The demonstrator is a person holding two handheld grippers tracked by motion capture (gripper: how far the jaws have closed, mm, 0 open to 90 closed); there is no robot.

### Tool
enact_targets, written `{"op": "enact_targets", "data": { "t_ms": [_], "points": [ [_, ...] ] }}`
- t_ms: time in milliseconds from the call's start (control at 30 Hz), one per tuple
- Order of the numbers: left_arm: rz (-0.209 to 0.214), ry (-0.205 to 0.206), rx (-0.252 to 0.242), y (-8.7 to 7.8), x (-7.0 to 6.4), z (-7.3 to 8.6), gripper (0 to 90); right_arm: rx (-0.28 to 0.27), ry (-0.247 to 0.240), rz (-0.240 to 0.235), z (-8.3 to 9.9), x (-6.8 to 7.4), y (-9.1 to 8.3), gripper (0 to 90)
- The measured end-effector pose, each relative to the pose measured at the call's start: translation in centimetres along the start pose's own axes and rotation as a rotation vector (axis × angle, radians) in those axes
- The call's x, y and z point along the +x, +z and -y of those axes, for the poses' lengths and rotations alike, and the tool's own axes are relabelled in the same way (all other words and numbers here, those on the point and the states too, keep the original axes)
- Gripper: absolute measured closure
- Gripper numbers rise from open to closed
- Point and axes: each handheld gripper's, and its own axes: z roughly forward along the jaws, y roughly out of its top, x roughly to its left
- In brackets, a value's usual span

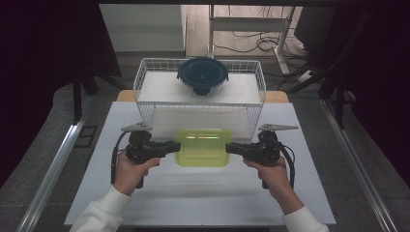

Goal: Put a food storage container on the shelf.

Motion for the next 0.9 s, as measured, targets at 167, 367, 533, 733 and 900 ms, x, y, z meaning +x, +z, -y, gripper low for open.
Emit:
{"op": "enact_targets", "data": {
  "t_ms": [167, 367, 533, 733, 900],
  "points": [
    [-0.005, 0.027, -0.010, -0.5, -0.4, -1.3, 80.5, -0.018, -0.018, -0.002, -1.0, 0.3, -0.4, 80.2],
    [-0.002, 0.044, -0.030, -1.3, -0.6, -3.0, 80.6, -0.038, -0.048, -0.001, -2.7, 1.1, -0.9, 80.2],
    [-0.007, 0.058, -0.053, -2.0, -0.9, -4.6, 80.7, -0.049, -0.071, 0.004, -4.6, 1.6, -1.2, 80.2],
    [-0.001, 0.075, -0.076, -2.8, -1.0, -7.1, 80.7, -0.062, -0.097, 0.010, -7.1, 2.3, -1.7, 80.2],
    [0.000, 0.088, -0.085, -3.3, -1.1, -8.9, 80.7, -0.081, -0.107, 0.012, -8.9, 2.7, -2.0, 80.2]
  ]
}}
